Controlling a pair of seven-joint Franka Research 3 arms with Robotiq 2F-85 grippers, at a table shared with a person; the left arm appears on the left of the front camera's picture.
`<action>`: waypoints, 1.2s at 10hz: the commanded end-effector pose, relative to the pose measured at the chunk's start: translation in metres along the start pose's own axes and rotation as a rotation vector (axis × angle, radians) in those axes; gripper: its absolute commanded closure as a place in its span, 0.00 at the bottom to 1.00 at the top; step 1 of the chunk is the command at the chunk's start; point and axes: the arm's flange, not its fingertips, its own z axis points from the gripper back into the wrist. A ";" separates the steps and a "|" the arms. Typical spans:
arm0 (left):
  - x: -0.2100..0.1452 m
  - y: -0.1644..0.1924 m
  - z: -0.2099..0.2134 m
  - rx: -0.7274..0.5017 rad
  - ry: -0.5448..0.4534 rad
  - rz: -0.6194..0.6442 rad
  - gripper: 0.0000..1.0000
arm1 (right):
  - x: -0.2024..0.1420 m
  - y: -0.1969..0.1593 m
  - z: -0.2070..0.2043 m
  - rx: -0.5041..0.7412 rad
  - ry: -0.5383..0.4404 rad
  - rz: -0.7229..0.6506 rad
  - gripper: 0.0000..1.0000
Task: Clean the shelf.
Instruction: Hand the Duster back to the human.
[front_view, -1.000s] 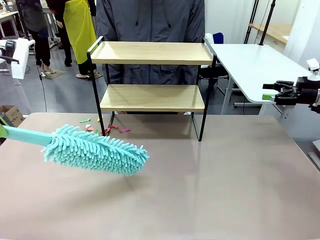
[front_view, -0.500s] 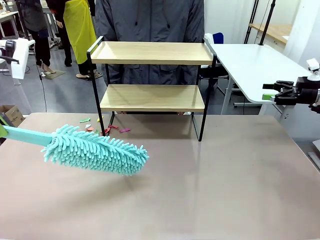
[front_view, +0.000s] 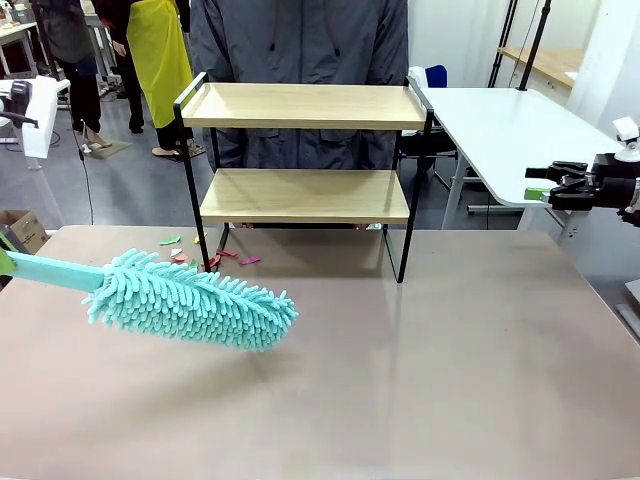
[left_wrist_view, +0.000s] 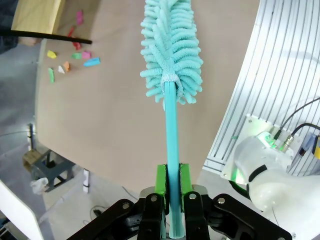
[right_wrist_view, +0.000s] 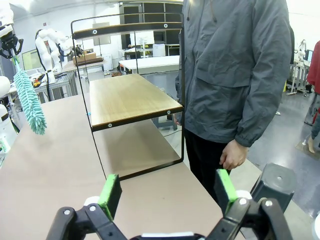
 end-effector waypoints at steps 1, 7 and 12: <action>0.000 0.000 0.002 -0.002 -0.005 0.016 0.87 | 0.003 0.001 -0.002 0.002 -0.001 0.005 0.00; 0.000 0.000 0.002 -0.002 -0.005 0.016 0.87 | 0.003 0.001 -0.002 0.002 -0.001 0.005 0.00; 0.006 0.000 0.006 0.000 -0.123 -0.008 0.87 | 0.059 0.042 -0.016 0.129 -0.045 0.025 0.00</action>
